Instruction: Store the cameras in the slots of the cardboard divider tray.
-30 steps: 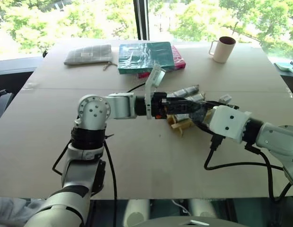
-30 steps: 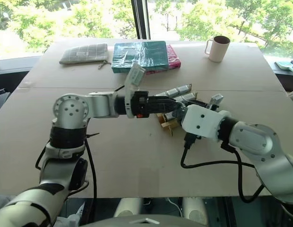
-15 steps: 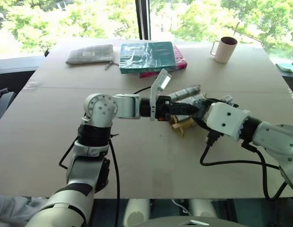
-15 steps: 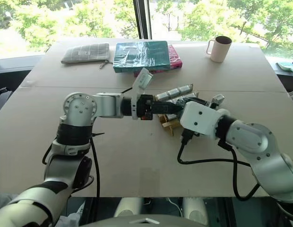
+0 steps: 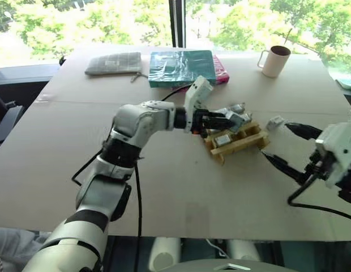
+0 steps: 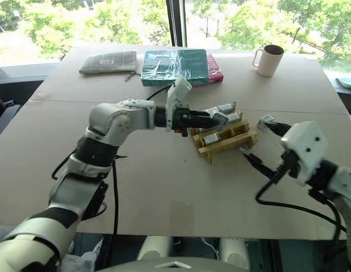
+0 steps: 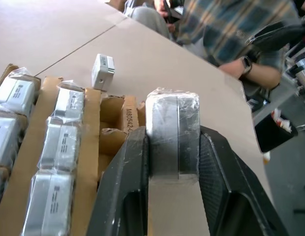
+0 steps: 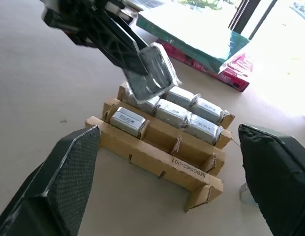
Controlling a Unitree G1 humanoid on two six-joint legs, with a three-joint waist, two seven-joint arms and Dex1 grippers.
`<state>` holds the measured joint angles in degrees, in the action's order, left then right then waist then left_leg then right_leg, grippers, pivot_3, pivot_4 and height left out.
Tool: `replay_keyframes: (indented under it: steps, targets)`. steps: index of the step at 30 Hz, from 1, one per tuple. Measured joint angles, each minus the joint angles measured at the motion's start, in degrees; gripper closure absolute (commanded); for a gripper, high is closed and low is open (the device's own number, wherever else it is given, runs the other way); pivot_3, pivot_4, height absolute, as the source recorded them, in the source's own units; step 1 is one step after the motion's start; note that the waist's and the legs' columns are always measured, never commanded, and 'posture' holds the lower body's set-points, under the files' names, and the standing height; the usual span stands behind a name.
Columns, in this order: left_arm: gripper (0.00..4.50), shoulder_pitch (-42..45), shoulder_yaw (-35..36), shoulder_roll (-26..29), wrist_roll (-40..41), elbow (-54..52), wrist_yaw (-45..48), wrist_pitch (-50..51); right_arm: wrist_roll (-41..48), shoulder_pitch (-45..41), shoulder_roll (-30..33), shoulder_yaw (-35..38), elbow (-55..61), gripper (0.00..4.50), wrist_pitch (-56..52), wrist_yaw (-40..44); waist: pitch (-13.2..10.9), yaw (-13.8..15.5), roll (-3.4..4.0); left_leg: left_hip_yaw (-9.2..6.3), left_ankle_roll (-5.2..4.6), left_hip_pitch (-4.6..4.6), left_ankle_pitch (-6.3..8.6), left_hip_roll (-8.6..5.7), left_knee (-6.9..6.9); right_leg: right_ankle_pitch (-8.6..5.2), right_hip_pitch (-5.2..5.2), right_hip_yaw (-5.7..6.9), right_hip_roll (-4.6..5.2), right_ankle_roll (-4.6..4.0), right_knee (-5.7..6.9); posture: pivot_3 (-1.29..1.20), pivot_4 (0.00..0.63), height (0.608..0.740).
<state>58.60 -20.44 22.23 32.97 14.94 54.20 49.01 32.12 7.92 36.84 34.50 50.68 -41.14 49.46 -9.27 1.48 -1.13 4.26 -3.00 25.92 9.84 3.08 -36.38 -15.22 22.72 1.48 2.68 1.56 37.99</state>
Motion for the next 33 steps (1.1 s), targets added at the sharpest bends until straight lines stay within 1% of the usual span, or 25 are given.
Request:
replay_keyframes:
  steps: [6, 11, 15, 22, 27, 33]
  targets:
    - [3.71, 6.75, -4.99, -3.55, -10.39, 11.82, 5.49, -5.86, 0.23, 4.12, 0.87, 1.97, -2.38, 0.06, 6.07, 1.05, -0.01, -0.65, 0.01, -0.02, -0.01, 0.04, 0.01, -0.01, 0.02, 0.06, 0.02, 0.0, -0.02, 0.14, -0.02, 0.0, 0.15, 0.74]
    - [3.71, 10.32, -6.18, -5.44, -14.72, 18.84, 10.8, -6.4, -0.26, 6.32, 0.86, 1.44, -2.25, 0.06, 8.13, -0.78, -0.01, -0.66, 0.01, -0.03, -0.01, 0.08, 0.01, -0.02, 0.02, 0.05, 0.06, 0.01, -0.02, 0.16, -0.03, 0.0, 0.15, 0.74]
    - [3.71, 12.44, -8.45, -6.95, -20.12, 25.11, 14.45, -9.07, -0.17, 8.47, 0.86, 1.19, -1.82, 0.06, 9.65, -2.22, -0.01, -0.64, 0.01, -0.04, -0.02, 0.08, 0.01, -0.02, 0.02, 0.04, 0.06, 0.01, -0.02, 0.15, -0.03, 0.0, 0.15, 0.74]
    - [3.71, 15.74, -9.19, -11.13, -26.18, 33.71, 16.0, -13.79, -0.18, 11.01, 0.92, 1.2, -1.7, 0.06, 11.53, -3.42, -0.02, -0.74, 0.0, -0.04, -0.03, 0.07, 0.02, -0.01, 0.02, 0.02, 0.06, 0.0, -0.02, 0.12, -0.03, 0.0, 0.15, 0.74]
    - [3.71, 17.08, -9.46, -12.29, -30.24, 35.64, 15.93, -16.56, -0.19, 11.9, 1.15, 1.2, -1.69, 0.06, 12.58, -3.99, -0.02, -0.74, 0.0, -0.04, -0.03, 0.05, 0.02, 0.01, -0.03, -0.03, 0.04, 0.0, -0.02, 0.02, 0.0, 0.0, 0.15, 0.74]
    - [3.71, 18.65, -9.29, -13.18, -33.19, 36.04, 15.27, -12.32, -0.42, 12.74, 1.47, 1.13, -1.18, 0.06, 12.84, -5.03, -0.01, -0.75, 0.01, -0.05, -0.03, 0.06, 0.02, 0.01, -0.04, -0.03, 0.04, 0.01, -0.01, 0.03, 0.0, 0.0, 0.15, 0.74]
